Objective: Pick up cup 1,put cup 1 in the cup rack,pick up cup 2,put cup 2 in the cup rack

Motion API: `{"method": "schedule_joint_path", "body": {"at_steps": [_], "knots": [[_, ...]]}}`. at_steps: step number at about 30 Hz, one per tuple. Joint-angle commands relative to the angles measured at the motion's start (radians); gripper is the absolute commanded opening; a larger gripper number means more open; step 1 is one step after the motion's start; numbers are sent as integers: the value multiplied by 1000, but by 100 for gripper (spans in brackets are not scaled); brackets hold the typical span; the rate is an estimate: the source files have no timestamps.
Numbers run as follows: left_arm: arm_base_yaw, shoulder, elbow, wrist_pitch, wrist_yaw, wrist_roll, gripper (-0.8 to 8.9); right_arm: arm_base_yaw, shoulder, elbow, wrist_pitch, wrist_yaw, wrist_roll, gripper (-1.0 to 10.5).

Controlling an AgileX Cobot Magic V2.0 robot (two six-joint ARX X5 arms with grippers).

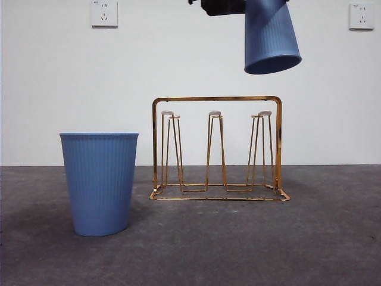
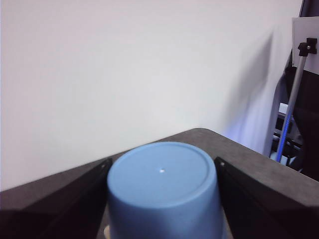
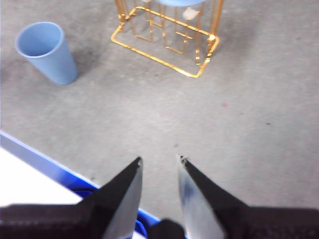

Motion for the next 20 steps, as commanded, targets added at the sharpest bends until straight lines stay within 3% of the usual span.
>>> {"method": "schedule_joint_path", "body": {"at_steps": [1, 20], "knots": [[5, 37, 19, 2, -6, 32, -7, 0, -3, -6, -25, -8, 15, 124], [44, 128, 21, -8, 3, -44, -7, 0, -3, -6, -25, -7, 16, 124]]}}
